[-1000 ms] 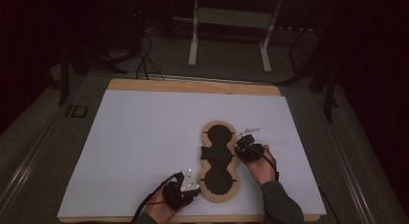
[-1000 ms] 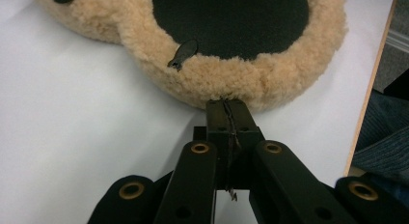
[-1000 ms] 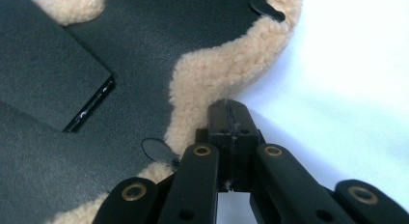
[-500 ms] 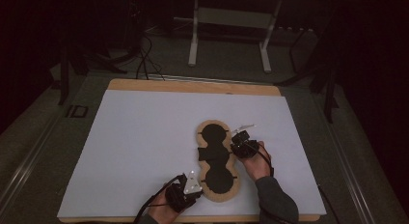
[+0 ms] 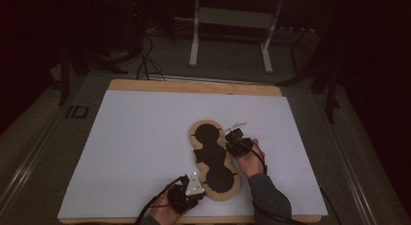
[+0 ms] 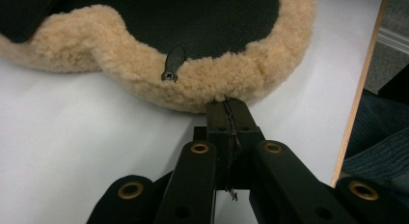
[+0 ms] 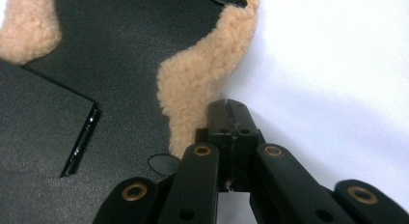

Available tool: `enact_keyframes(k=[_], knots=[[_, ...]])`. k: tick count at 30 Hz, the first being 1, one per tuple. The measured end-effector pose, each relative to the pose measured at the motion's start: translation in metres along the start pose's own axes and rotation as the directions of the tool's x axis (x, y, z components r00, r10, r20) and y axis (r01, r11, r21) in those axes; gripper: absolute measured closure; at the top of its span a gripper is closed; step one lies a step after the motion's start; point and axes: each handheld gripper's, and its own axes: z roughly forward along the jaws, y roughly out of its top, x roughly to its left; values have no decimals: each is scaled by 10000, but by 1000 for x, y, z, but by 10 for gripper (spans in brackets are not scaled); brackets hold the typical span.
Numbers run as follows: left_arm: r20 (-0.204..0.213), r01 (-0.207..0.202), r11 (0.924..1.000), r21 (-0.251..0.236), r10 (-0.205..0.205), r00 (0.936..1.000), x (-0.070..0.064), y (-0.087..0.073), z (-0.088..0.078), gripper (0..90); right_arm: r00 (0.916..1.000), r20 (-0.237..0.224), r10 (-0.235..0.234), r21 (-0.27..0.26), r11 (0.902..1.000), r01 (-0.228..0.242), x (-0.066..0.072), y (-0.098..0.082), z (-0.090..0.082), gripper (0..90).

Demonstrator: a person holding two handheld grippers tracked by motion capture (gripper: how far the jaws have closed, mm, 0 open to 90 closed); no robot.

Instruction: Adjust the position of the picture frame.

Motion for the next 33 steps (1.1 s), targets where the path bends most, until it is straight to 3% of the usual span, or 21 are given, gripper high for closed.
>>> enact_keyframes(k=[9,16,25,30,33], knots=[[97,-108,9999,24,108,9999,-2,1,1,900,9990,251,-370,102,9993,367,9,7,3,900],[105,-182,9998,-29,183,9998,0,1,-2,900,9999,-144,94,-35,9999,-95,2,0,0,899],[-357,356,9992,-183,-362,9987,18,-2,-12,900,9999,-104,2,444,9990,3,0,-16,-13,861],[-301,262,9997,-12,-262,9992,15,-1,-3,900,9996,-210,-210,690,9974,224,5,-22,-14,900],[-483,132,9999,58,-129,9988,11,0,-2,900,9997,-238,-84,722,9973,101,6,-23,-15,900]])
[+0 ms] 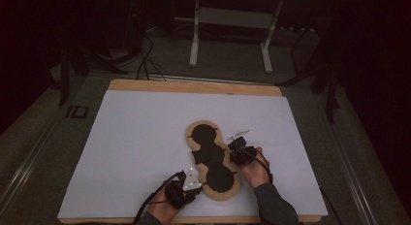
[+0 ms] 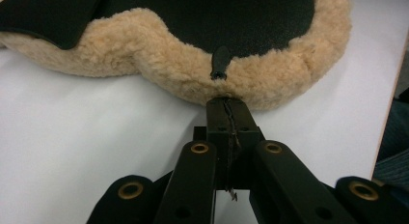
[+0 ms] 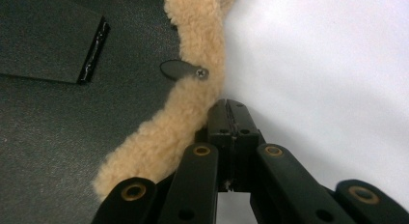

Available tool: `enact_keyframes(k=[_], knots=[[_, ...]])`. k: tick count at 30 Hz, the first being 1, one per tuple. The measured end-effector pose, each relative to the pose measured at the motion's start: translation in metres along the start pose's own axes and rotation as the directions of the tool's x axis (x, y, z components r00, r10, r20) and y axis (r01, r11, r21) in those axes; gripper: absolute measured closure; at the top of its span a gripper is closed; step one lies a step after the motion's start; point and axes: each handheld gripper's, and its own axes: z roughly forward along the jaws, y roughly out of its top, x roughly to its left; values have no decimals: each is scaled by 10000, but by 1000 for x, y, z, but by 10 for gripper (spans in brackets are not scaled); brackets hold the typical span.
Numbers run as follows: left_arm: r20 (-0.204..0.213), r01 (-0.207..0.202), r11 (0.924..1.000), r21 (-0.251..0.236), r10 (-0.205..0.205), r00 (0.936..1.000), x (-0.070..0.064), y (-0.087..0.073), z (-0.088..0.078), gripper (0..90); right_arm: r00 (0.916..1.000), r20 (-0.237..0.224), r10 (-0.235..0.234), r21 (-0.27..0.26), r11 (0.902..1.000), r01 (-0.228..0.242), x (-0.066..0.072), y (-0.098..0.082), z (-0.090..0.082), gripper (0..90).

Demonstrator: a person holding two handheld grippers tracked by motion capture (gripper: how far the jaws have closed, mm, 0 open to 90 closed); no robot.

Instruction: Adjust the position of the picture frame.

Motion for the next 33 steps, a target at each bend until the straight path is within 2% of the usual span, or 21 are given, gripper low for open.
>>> enact_keyframes(k=[7,12,15,17,23,30,33], knots=[[26,189,9997,-122,-188,9998,-2,0,1,900,9993,-226,303,289,9991,-297,-1,1,-1,900],[-36,36,9998,-214,-37,10000,-10,2,5,900,9993,-239,303,382,9988,-294,2,6,2,900],[69,147,9995,-293,-145,9999,-11,2,6,900,10000,-17,86,515,9986,-85,6,11,3,900],[204,273,9986,-450,-264,9994,-13,3,8,900,10000,-29,6,538,9986,-4,8,14,5,900],[188,107,9978,-653,-95,9998,-21,6,14,900,9995,-294,-135,470,9988,149,20,25,11,900],[215,88,9971,-759,-72,9997,-22,6,16,900,9978,-305,-594,371,9975,605,37,39,17,900],[194,42,9968,-796,-26,9998,-23,5,16,900,9952,-475,-851,278,9959,864,44,43,20,900]])
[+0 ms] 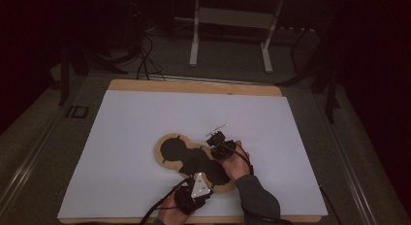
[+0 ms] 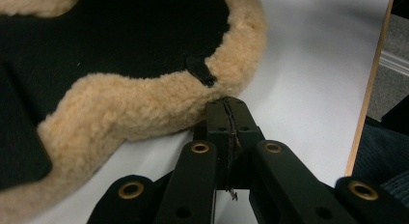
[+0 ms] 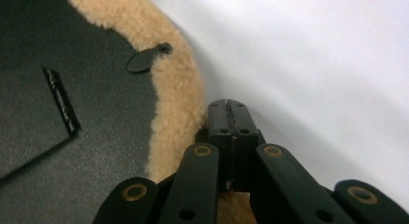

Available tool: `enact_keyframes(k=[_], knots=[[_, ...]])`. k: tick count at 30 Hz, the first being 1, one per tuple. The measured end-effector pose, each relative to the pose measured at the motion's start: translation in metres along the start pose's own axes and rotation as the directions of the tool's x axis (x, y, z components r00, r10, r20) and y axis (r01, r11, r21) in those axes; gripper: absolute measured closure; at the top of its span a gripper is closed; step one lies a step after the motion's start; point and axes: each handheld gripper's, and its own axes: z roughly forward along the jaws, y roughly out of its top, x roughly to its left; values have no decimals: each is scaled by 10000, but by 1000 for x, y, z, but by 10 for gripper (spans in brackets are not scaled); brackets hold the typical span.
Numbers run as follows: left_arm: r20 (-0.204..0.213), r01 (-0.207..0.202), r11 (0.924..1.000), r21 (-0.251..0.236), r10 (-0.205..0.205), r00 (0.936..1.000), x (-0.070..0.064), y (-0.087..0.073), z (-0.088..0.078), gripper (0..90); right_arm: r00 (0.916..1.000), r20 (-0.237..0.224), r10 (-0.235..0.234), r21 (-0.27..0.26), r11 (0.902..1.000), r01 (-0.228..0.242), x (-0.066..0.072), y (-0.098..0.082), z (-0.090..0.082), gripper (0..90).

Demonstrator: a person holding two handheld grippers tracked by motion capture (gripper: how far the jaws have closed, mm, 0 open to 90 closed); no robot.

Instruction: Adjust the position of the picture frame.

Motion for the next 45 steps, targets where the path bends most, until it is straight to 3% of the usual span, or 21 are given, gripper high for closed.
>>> enact_keyframes(k=[4,7,12,25,35,42,45], knots=[[20,-3,10000,-45,3,10000,0,0,0,900,9998,-180,-122,-172,9998,119,0,0,1,900],[36,-57,10000,-50,57,10000,0,-1,-1,900,9993,-375,74,-459,9989,-92,-3,-4,1,900],[-104,-78,9998,-166,76,9999,4,-1,-8,900,9998,-220,-7,-697,9976,-8,-3,-7,-4,895],[-816,670,9924,-1034,-756,9938,44,0,-47,857,9988,-49,-496,-1044,9933,488,-9,-22,-33,843],[-1542,1516,9783,-1412,-1730,9728,80,-7,-72,822,9979,56,-640,-1096,9919,642,-14,-48,-50,803],[-2046,2061,9666,-1523,-2349,9502,105,-17,-86,802,9994,-15,-332,-1233,9918,328,-21,-70,-55,742],[-2234,2248,9631,-1480,-2540,9410,114,-20,-91,783,9995,-253,-190,-1353,9907,154,-24,-79,-59,708]])
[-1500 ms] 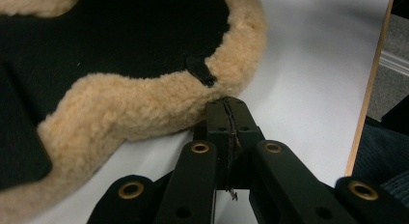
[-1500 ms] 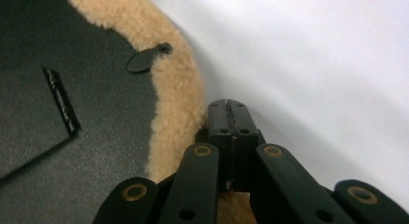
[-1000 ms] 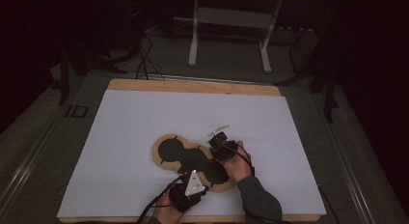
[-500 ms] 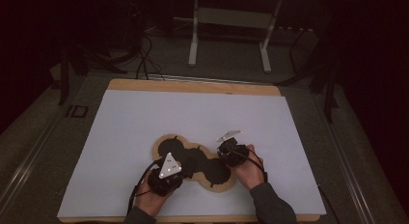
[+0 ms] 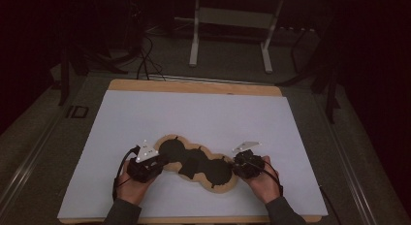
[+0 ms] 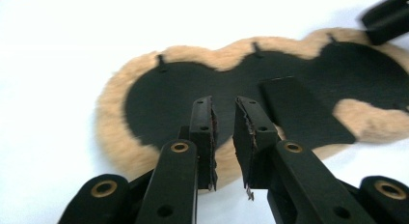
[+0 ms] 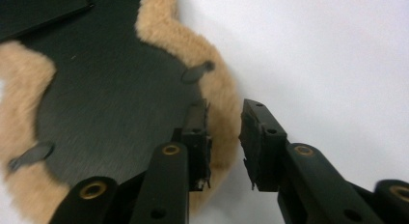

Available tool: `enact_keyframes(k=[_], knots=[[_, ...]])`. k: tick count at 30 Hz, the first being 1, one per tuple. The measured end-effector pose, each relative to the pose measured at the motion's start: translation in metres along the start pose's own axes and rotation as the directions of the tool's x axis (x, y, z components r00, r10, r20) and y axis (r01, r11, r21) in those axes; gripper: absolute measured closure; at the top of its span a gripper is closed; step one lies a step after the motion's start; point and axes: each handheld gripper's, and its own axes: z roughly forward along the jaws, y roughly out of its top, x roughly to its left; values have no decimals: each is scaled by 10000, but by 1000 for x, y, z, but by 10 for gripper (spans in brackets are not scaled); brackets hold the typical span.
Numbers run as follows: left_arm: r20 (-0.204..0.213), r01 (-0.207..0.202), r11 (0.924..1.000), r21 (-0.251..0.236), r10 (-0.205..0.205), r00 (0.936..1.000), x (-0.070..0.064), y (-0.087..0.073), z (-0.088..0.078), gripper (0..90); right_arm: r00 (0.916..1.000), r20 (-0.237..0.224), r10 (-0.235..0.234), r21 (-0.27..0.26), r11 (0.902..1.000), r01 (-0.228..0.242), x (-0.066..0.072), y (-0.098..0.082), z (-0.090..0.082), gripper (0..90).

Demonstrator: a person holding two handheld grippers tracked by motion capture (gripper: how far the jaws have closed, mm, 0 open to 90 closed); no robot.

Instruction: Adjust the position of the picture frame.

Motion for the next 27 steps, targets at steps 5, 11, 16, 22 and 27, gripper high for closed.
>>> enact_keyframes(k=[5,11,16,22,27], knots=[[-317,255,9996,120,-251,9992,17,-2,-4,744,9989,-389,272,-224,9994,-281,-5,-17,-9,681],[-556,805,9963,295,-787,9953,39,-7,-5,666,9971,-589,491,-221,9985,-505,-10,-35,-20,654],[-785,1225,9915,434,-1189,9898,54,-11,-1,647,9961,-806,365,42,9993,-363,-6,-47,-20,620],[-873,1381,9893,477,-1336,9872,60,-13,2,643,9939,-1103,-36,261,9996,65,4,-54,-19,631],[-1013,1547,9864,560,-1485,9837,65,-15,3,639,9909,-1286,-390,394,9982,444,11,-56,-18,703]])
